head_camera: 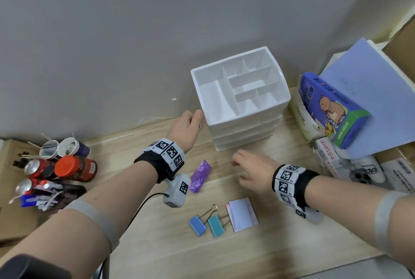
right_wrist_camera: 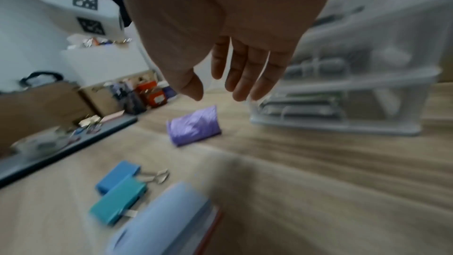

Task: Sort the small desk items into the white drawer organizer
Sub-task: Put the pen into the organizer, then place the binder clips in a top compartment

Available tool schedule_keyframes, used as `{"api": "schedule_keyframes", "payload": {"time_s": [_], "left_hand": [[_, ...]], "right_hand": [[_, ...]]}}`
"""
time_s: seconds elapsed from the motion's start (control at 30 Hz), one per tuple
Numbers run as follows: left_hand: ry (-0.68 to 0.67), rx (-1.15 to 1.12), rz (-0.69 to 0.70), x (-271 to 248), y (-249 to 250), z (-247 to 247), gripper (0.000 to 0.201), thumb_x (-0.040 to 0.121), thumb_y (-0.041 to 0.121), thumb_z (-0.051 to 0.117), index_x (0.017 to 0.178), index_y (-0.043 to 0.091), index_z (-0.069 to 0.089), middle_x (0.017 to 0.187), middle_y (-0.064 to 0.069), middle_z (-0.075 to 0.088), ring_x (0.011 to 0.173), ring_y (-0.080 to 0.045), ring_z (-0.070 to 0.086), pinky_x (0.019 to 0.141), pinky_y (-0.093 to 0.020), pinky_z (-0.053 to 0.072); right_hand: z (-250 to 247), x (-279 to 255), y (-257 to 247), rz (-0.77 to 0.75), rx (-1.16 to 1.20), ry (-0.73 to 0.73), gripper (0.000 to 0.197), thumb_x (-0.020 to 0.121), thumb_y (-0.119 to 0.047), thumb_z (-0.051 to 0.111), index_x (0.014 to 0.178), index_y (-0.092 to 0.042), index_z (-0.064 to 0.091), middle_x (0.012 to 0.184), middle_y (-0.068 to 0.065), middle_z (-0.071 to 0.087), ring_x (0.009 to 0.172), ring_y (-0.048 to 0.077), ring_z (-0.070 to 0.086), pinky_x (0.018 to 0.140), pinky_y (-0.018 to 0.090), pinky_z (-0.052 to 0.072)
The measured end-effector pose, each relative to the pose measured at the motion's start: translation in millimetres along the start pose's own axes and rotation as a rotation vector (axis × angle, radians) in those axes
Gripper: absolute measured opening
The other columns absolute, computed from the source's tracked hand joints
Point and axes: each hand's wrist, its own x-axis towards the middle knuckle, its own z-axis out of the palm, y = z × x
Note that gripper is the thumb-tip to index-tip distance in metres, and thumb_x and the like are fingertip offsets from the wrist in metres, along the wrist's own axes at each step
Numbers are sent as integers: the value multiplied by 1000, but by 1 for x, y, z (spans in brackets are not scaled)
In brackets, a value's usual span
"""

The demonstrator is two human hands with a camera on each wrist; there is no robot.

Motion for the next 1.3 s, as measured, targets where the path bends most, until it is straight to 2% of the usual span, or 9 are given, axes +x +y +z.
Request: {"api": "schedule_keyframes", "payload": {"time_s": [0.07,0.2,0.33,0.53,0.77,0.9,1.03,1.2,1.3], "left_hand": [[0,129,13,-17,-33,5,35,94,41,44,76,12,48,68,0,52,65,-22,48,64,-41,45],[-386,496,30,-71,-107,23,22,85,40,60,85,23,46,78,4,54,78,-25,55,63,-31,37],[-611,596,-40,-126,-148,60,63,70,53,69,117,18,45,114,-2,51,101,-25,57,80,-34,46],[-533,558,-113,-150,-170,107,68,72,50,71,122,15,42,122,-3,46,109,-26,56,87,-36,48],[-567,443,-158,-137,-169,85,63,60,44,67,116,22,48,106,1,55,91,-21,62,79,-34,54],[-621,168,-153,-130,-150,66,46,57,36,73,95,27,48,86,9,59,68,-5,54,61,-20,45],[-600,-129,-121,-122,-124,61,31,61,19,77,86,18,58,75,4,60,60,-6,53,62,-30,48],[-614,-238,-104,-103,-98,60,67,59,28,90,115,23,52,96,-15,74,86,-34,73,80,-50,60],[-652,-310,-96,-90,-75,50,94,67,28,91,143,25,35,96,-7,74,77,-16,73,74,-33,60]], "right_hand": [[24,-3,-8,-52,6,-100,39,85,-29,65,120,-16,52,120,3,54,101,25,58,77,34,45],[80,1,-35,-203,2,-250,38,79,-26,70,111,-16,51,115,6,55,102,31,57,78,39,47],[127,11,-59,-251,-127,-342,55,72,-31,78,117,-13,52,119,11,52,109,33,52,90,43,43],[146,13,-63,-183,-156,-272,46,71,-37,74,107,-14,57,113,8,56,107,30,51,91,43,41],[95,14,-65,23,701,76,44,77,-39,74,112,-33,48,97,-8,66,82,8,63,74,26,52],[87,22,-57,-37,582,32,55,79,-44,70,128,-29,51,115,-11,59,94,4,56,83,21,48],[89,20,-52,-59,466,-28,53,78,-50,65,125,-31,50,110,-7,64,95,12,59,85,36,51],[76,10,-44,24,554,-51,67,83,-64,55,143,-38,37,113,-4,70,98,14,66,88,39,53],[47,4,-42,-3,523,-60,53,94,-61,41,139,-34,40,110,-3,71,95,16,66,86,40,52]]}}
